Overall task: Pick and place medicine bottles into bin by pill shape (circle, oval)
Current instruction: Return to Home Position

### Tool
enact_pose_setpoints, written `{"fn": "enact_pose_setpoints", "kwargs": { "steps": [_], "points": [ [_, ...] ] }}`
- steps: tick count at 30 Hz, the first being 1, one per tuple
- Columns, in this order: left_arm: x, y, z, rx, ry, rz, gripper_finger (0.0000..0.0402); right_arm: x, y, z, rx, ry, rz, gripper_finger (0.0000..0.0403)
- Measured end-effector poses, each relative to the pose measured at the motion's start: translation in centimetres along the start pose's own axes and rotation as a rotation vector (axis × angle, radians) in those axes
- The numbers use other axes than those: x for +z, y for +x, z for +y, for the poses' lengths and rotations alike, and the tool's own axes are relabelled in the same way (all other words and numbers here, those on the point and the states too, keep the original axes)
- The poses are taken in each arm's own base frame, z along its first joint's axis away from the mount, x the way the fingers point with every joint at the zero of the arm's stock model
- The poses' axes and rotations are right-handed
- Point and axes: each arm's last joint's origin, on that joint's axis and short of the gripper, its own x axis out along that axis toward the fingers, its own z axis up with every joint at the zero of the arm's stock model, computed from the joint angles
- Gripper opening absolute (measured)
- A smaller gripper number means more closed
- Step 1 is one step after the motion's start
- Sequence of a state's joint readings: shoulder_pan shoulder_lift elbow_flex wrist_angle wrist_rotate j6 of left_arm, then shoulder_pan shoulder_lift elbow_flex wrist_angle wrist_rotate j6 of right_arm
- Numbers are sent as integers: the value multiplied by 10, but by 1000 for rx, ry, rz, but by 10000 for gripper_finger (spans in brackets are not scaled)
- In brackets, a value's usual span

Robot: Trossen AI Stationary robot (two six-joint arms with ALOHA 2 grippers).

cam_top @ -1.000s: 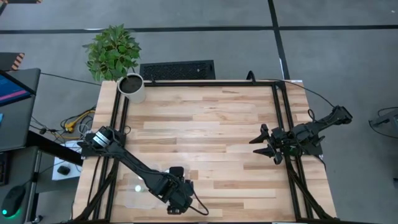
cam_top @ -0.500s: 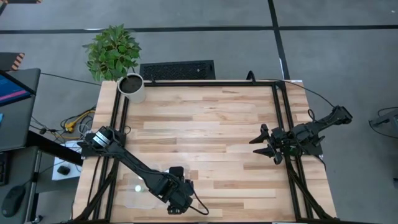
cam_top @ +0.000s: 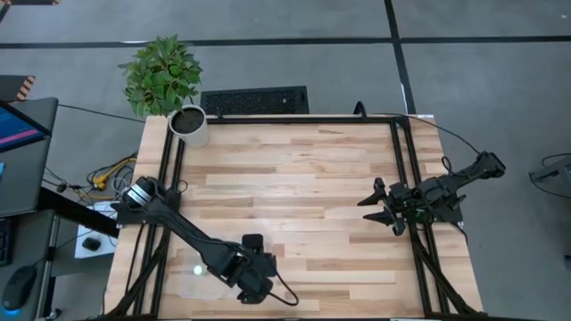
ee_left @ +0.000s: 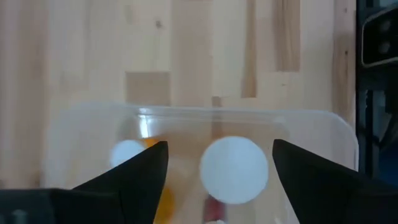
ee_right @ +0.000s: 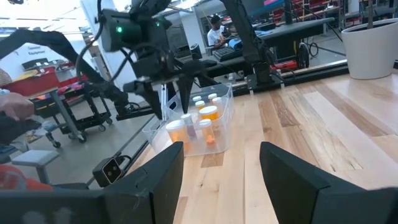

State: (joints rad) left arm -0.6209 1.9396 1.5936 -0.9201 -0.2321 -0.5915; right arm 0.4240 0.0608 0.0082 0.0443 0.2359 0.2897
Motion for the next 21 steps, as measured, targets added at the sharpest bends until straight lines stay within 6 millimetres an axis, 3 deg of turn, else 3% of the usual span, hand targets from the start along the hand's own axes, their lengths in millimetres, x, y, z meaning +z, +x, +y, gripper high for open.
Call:
{"fn": "enact_pose_setpoints", "kwargs": {
  "steps": [8, 15, 18, 21],
  "points": [
    [0, -50, 18, 32, 1, -107, 286, 0, 0, 0, 0, 1, -1, 226],
    [-9, -126, 53, 177, 10, -353, 286, 0, 0, 0, 2, 12, 0, 226],
    [-19, -161, 72, 259, -26, -477, 286, 3, 0, 0, 3, 39, -28, 226],
    [-37, -182, 91, 303, -45, -559, 286, 6, 0, 1, 11, 48, -65, 226]
  ]
}}
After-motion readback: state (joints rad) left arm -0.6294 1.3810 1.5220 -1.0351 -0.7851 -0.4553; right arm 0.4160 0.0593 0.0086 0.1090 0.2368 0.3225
